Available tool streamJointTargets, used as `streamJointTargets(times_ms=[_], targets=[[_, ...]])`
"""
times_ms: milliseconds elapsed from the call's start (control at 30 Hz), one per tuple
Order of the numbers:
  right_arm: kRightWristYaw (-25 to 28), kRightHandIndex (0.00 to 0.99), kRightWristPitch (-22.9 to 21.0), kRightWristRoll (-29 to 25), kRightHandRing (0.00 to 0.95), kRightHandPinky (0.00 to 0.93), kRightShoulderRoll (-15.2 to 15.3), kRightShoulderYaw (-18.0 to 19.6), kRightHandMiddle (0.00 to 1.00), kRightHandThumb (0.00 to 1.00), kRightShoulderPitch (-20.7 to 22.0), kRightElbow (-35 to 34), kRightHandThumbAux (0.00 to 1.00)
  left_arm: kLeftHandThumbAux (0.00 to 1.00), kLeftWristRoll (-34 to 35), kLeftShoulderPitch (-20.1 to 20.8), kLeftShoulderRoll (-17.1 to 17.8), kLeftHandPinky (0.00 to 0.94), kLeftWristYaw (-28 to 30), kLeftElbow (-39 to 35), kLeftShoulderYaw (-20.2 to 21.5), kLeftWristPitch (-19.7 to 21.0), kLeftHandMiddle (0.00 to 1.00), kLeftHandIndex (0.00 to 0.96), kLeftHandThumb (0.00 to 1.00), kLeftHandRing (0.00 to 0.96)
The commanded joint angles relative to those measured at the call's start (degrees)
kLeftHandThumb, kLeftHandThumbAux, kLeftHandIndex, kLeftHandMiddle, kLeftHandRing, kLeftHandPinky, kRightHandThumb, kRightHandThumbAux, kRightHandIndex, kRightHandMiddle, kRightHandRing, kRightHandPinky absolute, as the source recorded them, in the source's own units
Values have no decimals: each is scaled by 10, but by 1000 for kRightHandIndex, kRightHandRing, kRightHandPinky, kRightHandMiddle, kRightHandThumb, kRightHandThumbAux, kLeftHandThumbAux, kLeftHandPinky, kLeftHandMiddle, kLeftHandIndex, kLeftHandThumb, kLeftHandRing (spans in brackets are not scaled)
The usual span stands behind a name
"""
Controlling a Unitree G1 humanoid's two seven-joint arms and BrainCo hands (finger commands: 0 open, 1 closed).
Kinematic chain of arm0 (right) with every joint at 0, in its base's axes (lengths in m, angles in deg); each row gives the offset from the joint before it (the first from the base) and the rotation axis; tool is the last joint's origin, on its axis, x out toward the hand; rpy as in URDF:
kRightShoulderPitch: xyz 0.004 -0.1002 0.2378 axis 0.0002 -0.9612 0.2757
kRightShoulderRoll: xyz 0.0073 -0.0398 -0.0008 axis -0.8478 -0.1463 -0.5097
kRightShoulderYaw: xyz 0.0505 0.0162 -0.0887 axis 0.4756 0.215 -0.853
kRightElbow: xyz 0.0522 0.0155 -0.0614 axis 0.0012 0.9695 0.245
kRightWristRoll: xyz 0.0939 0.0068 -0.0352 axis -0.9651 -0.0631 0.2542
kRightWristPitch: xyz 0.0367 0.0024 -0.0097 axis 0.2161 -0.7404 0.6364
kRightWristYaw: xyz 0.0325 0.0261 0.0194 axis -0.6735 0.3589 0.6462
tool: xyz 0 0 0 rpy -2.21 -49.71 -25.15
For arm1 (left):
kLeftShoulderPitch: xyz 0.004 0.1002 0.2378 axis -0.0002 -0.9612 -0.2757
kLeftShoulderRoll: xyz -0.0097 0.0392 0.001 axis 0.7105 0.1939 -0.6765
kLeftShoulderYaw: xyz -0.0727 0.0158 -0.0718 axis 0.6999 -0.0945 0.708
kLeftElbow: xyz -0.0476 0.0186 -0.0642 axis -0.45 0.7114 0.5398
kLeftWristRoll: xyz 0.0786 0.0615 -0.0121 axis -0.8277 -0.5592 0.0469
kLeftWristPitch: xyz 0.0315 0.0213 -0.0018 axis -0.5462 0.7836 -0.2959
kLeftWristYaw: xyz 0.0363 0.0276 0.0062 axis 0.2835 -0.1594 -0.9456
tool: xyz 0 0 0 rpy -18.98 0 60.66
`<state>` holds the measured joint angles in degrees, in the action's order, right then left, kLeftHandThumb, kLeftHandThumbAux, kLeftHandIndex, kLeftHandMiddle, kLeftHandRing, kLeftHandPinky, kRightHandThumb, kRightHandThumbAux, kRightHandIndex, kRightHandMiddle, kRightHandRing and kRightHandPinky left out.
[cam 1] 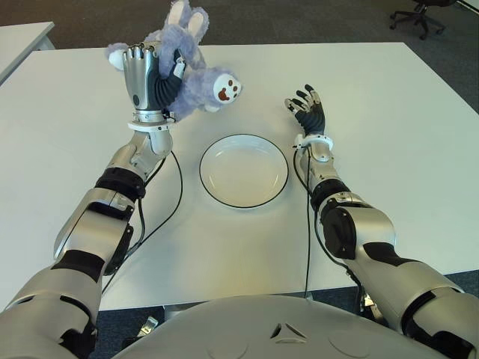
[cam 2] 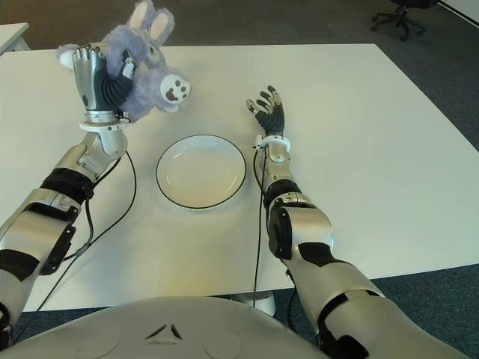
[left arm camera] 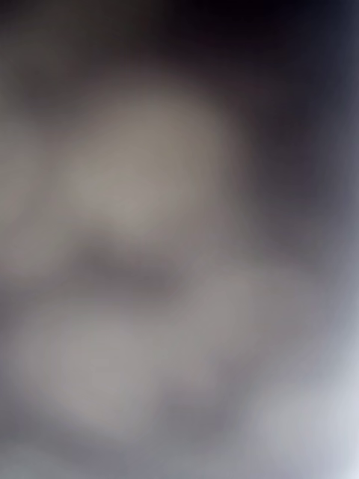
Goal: Put the doll into the plate.
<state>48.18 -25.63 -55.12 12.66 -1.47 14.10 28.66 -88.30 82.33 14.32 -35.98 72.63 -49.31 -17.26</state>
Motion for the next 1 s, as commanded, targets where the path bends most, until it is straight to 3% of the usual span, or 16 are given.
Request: streamJointTargets(times_ms=[33, 1000], targets=[[-2, 73, -37, 2, 183, 220, -15, 2, 161, 366, -87, 50, 787, 631, -13, -17, 7, 882, 8, -15, 4, -2, 870, 788, 582, 882], [1, 77, -36, 0, 192, 233, -14, 5, 168, 368, -88, 50, 778, 632, -24, -51, 0, 885, 27, -63, 0, -4, 867, 782, 582, 877]])
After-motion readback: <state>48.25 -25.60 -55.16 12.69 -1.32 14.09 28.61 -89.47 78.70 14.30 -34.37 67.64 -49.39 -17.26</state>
